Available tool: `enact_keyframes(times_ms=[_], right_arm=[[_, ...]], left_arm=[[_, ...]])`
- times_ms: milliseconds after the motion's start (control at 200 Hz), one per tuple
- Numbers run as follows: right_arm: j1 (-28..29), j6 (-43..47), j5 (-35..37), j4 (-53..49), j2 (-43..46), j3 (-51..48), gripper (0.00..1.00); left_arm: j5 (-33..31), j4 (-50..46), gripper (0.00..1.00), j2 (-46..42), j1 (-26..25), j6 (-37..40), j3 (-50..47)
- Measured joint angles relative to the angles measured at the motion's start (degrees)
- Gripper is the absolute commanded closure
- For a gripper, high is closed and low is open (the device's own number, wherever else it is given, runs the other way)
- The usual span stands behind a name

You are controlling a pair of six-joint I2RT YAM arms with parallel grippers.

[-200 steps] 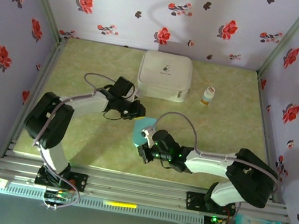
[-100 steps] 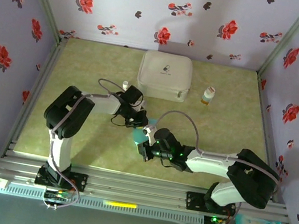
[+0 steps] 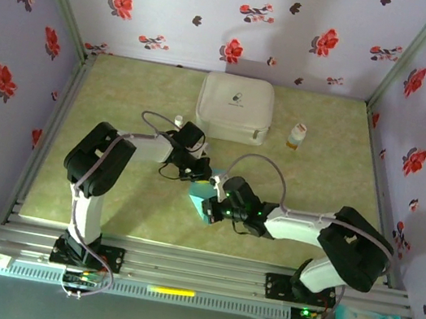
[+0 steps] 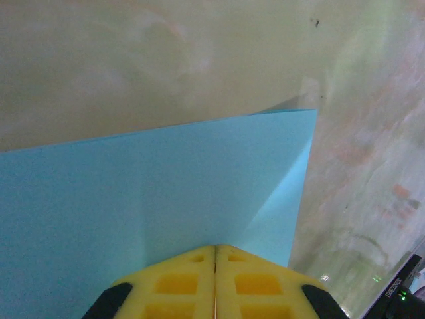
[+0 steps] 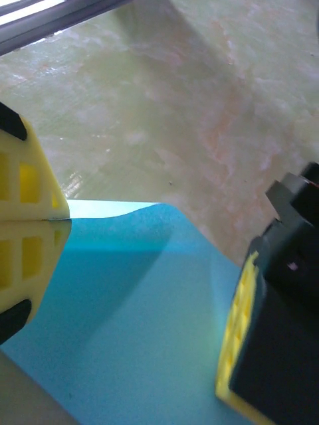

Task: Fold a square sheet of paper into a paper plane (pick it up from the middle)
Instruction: Third fold the triangle at the center of the table.

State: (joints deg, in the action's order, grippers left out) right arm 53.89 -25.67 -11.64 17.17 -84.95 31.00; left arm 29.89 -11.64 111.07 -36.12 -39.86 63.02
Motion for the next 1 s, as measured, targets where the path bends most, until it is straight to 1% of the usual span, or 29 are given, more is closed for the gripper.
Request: enact_keyframes(times_ms=[320, 725, 1000], right_arm=[[-3.4, -0.6, -0.2, -6.7, -2.3, 3.3, 1.0], [-4.0, -1.7, 1.3, -12.4, -4.4, 6.8, 1.0], [-4.3, -2.0, 1.4, -14.3, -4.8, 7.3, 1.0]], left_arm=[[0.0, 0.0, 0.93, 0.0, 0.0, 0.0, 0.0], [0.0, 0.0, 0.93, 0.0, 0.0, 0.0, 0.0], [0.0, 0.0, 0.93, 0.0, 0.0, 0.0, 0.0]])
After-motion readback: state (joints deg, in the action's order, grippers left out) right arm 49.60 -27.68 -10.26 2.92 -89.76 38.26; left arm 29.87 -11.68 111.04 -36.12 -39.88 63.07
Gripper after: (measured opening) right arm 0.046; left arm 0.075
